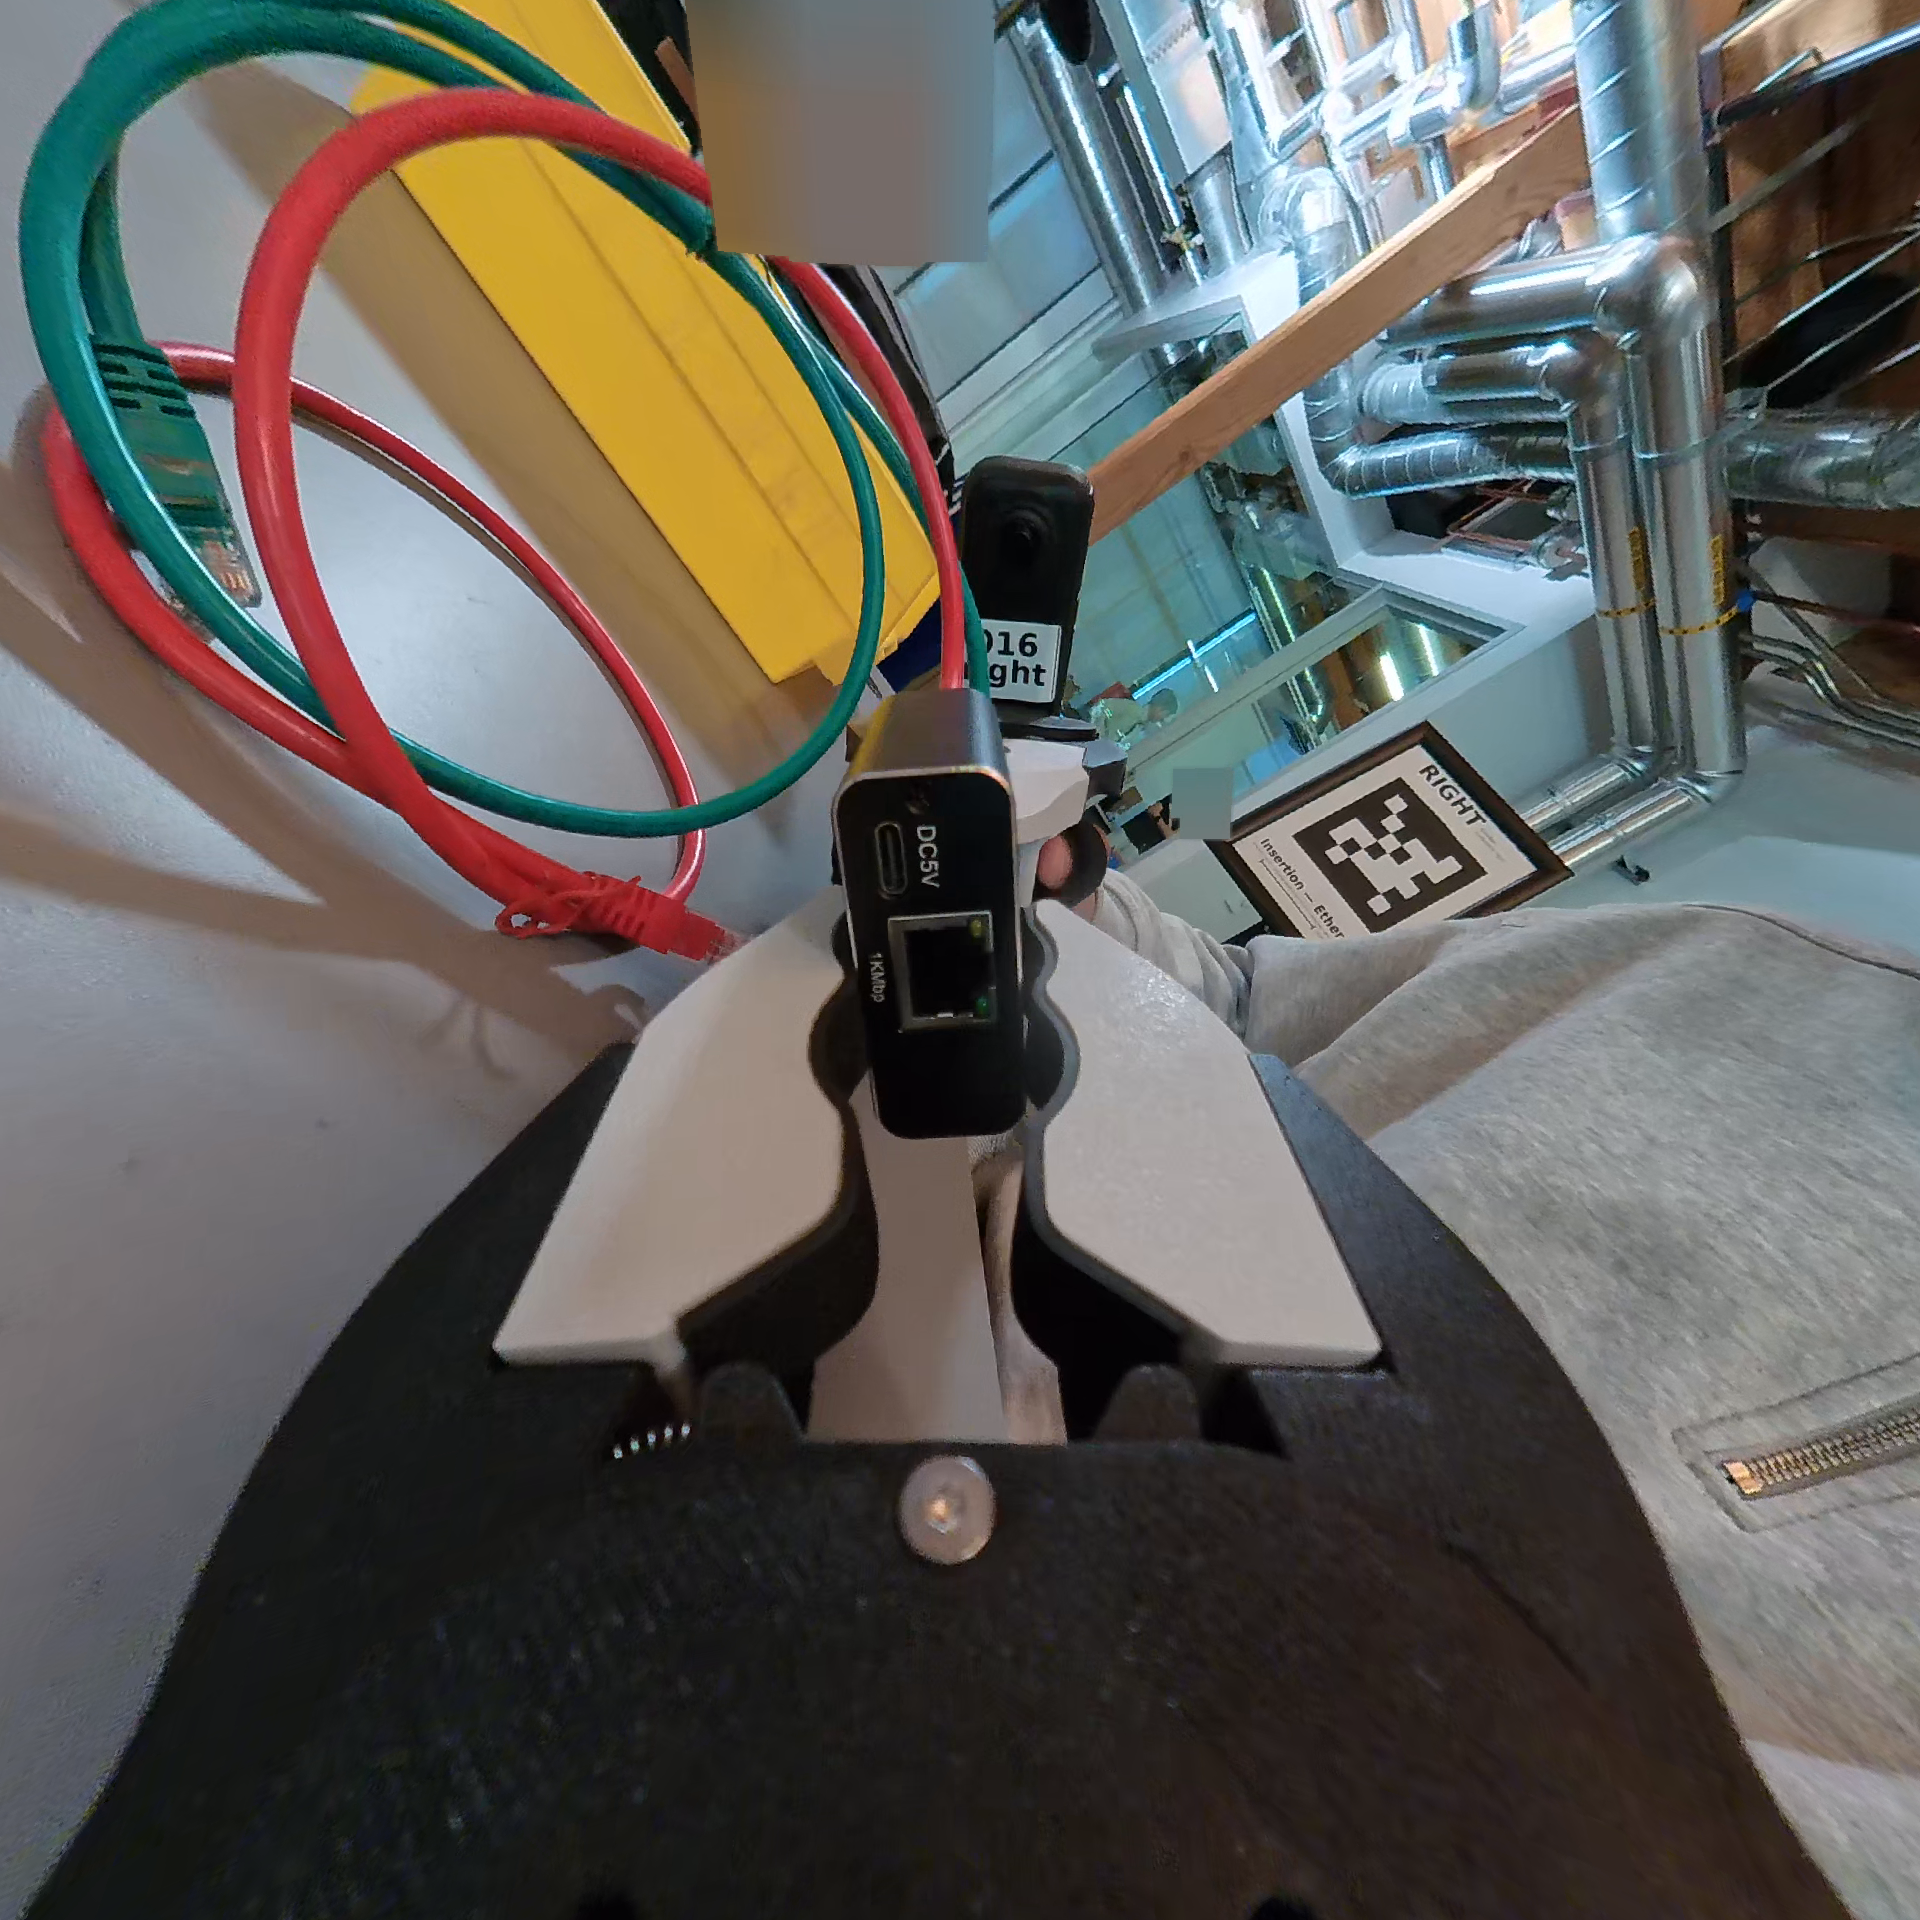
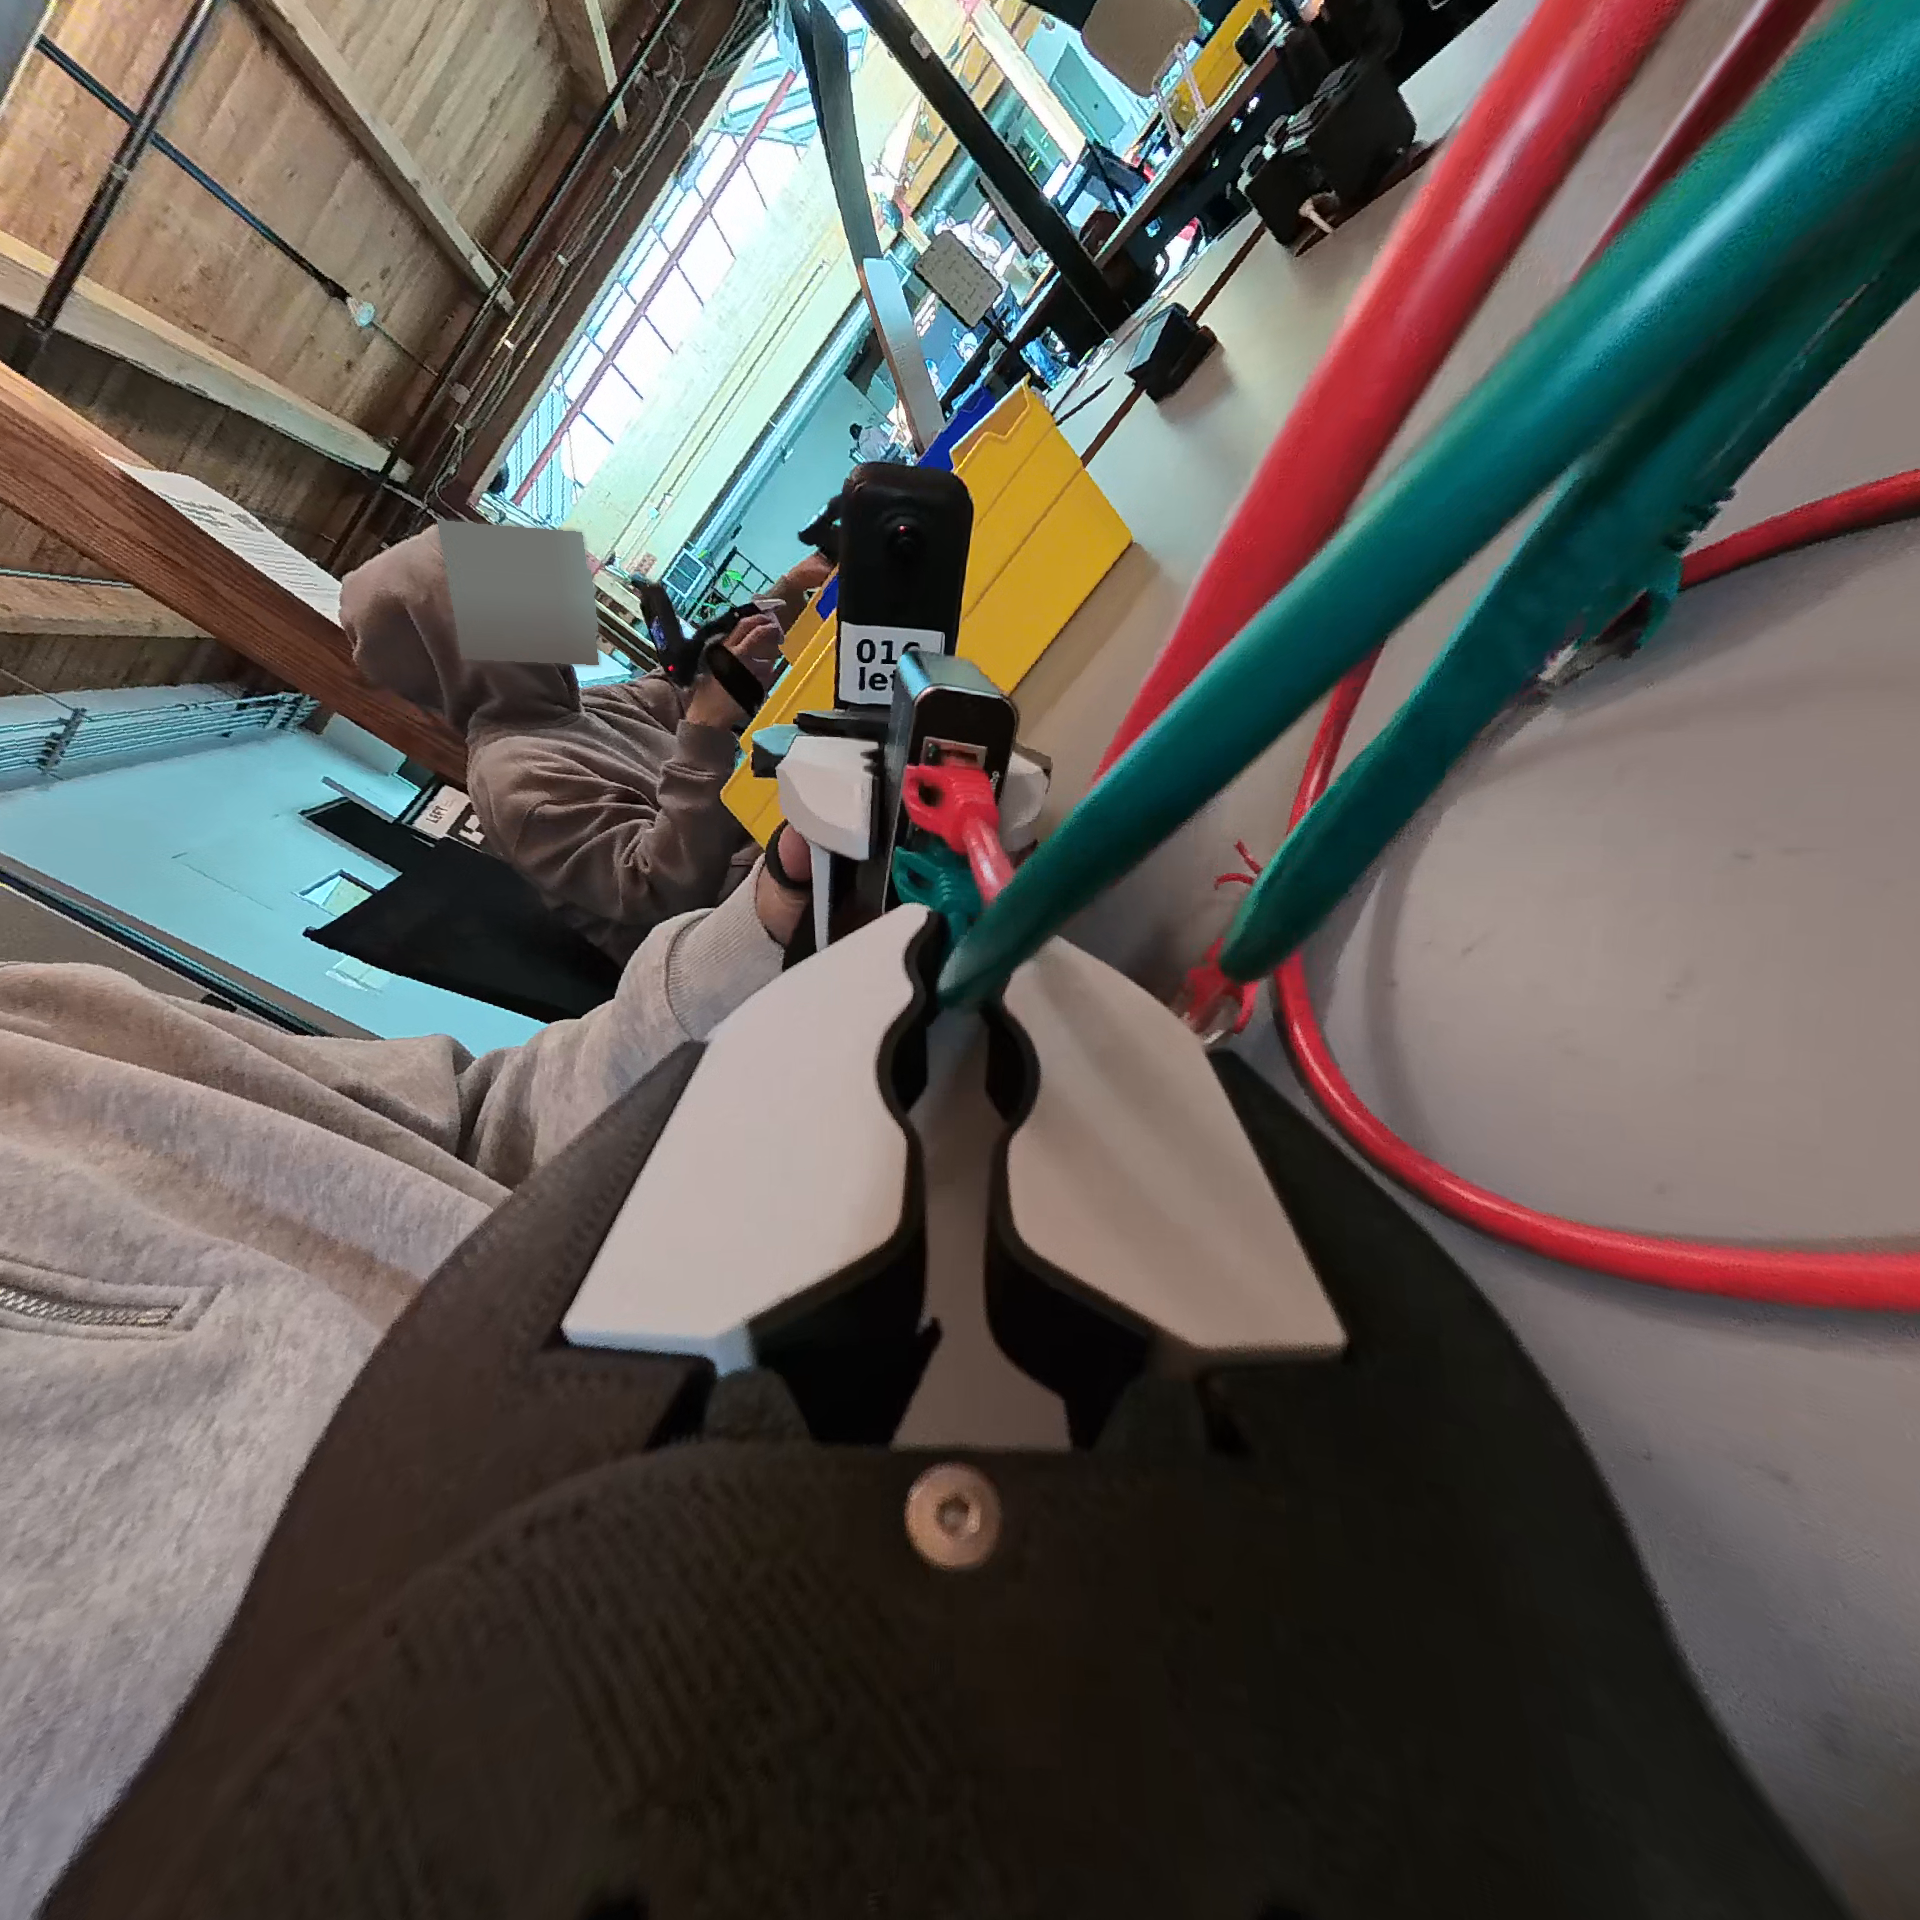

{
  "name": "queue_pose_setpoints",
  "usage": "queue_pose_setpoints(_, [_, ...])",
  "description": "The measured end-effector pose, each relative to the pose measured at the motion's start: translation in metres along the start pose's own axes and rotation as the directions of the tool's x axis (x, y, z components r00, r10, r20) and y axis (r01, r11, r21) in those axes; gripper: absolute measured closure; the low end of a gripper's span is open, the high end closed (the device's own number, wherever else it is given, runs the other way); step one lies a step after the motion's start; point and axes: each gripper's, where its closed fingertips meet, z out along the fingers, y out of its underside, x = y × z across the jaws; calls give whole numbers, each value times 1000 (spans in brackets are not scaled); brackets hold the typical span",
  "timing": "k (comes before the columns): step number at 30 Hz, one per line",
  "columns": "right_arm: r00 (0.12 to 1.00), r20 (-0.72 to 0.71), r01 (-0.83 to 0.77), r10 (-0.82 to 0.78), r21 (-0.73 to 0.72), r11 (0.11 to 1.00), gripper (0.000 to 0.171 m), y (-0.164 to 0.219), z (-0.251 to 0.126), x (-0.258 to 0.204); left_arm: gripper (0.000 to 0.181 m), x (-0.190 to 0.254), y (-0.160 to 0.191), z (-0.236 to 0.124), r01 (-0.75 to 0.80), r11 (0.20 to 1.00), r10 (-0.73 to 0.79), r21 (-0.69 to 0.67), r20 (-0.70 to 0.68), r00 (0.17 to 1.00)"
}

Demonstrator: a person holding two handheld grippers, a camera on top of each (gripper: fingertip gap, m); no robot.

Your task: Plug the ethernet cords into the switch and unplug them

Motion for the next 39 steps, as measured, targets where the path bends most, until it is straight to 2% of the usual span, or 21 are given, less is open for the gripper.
queue_pose_setpoints(26, [1000,-2,4,-4,-66,998,166,10,0,0,157,-2,9,1,71,995,-72,-63,-16,997])
queue_pose_setpoints(39, [1000,-22,12,-14,-87,996,166,14,0,1,158,-5,14,3,52,994,-51,-96,13,999])
